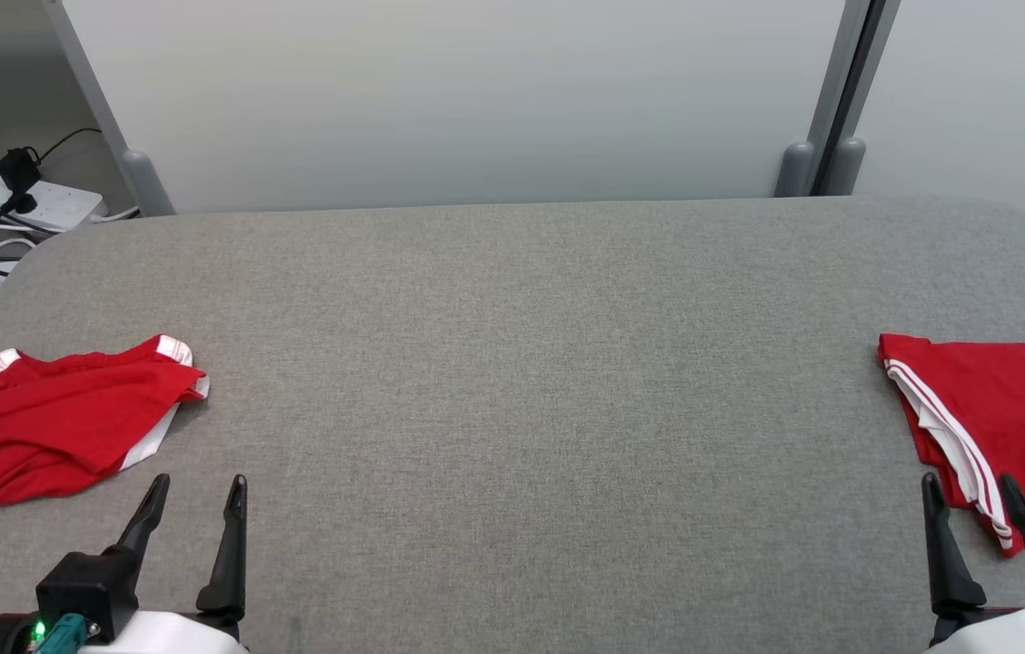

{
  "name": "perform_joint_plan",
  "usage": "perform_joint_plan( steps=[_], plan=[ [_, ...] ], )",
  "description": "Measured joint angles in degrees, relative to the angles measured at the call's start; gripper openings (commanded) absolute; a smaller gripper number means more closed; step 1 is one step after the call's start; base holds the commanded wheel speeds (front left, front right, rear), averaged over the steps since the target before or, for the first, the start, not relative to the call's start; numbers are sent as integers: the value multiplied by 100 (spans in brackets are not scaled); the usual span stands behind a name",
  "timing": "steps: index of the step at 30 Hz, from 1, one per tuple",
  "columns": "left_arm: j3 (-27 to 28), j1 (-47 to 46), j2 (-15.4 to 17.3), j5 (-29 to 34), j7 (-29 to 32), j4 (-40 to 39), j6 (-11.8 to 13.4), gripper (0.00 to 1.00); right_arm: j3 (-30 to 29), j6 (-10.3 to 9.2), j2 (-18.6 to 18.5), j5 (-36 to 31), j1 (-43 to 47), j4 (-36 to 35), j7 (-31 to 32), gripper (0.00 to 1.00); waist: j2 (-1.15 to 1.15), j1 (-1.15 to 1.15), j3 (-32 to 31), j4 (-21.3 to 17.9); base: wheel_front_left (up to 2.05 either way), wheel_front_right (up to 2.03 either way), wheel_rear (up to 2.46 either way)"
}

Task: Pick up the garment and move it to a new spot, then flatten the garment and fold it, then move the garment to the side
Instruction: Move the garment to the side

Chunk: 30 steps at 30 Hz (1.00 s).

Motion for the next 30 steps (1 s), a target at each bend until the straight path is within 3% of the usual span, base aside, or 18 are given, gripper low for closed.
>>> perform_joint_plan(
  steps=[3, 8, 11, 15, 19, 23, 30],
  plan=[
    [78, -9, 8, -181, -56, 170, -242, 100, -76, 0, 20, 0, 38, -44, 0, 100, 0, 0, -28, 52, 0, 0, 0],
    [416, -193, -96, -243, -172, 503, -441, 100, -99, 0, 52, -35, 107, -141, 0, 100, 0, 0, -33, 107, 0, 0, 0],
    [756, -238, -277, -298, -179, 692, -421, 100, -102, 0, 66, -41, 110, -153, 0, 100, 0, 0, -36, 108, 0, 0, 0],
    [1199, -229, -550, -267, -179, 814, -193, 100, -109, 0, 94, -44, 112, -171, 11, 100, 0, 0, -36, 98, 0, 0, 0],
    [1281, -186, -823, 18, -179, 715, -187, 100, -127, 0, 129, -44, 119, -178, 47, 100, 0, 0, -32, 106, 0, 0, 0],
    [925, -177, -805, 554, -180, 739, -598, 100, -98, 0, 131, -93, 122, -179, 49, 100, 0, 0, -19, 126, 0, 0, 0],
    [740, -196, -745, 614, -179, 1154, -1206, 100, -52, 0, 48, -93, 122, -141, 49, 100, 0, 0, -21, 130, 0, 0, 0]
  ],
)
